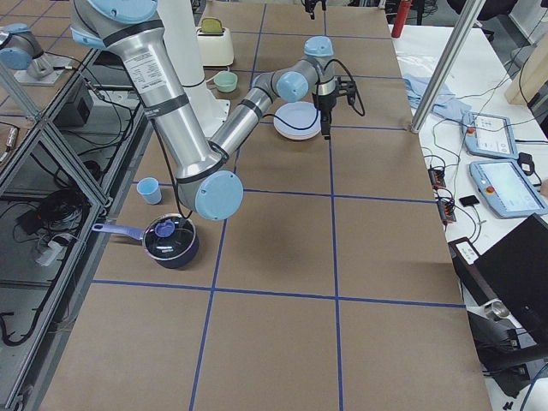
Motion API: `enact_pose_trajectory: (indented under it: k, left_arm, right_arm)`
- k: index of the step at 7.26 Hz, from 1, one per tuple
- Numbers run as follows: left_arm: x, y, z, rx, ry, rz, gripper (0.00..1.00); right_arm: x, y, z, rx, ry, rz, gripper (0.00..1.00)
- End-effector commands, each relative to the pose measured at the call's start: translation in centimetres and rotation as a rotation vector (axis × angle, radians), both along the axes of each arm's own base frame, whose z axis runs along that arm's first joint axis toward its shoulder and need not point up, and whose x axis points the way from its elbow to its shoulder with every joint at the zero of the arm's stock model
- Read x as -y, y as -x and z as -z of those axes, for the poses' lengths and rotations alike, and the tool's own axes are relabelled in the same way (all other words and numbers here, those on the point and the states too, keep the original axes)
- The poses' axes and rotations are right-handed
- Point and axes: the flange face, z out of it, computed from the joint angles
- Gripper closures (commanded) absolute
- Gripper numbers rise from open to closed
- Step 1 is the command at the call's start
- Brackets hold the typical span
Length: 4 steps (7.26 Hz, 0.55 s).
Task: Stack three plates with pink and blue
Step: 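Release the light blue plate and withdraw the right gripper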
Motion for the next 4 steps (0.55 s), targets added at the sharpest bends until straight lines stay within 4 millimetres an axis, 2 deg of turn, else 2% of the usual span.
enact_pose_trajectory:
  k: [1,2,3,4]
  left_arm:
    - [1.7,9.7,-5.9,0.056,0.116,0.2,0.0]
    - [1.7,12.1,-8.1,0.062,0.165,0.239,0.0]
    - [1.2,13.0,-9.5,0.08,0.221,0.236,0.0]
    - [0.6,15.3,-10.6,0.081,0.286,0.244,0.0]
  right_arm:
    - [1.6,-12.4,-7.2,-0.034,-0.053,0.161,0.0]
    - [0.9,-18.0,-10.9,-0.009,-0.066,0.195,0.0]
    - [-1.5,-22.0,-16.7,-0.023,-0.028,0.208,0.0]
    - [-3.6,-25.9,-21.3,-0.046,-0.028,0.226,0.0]
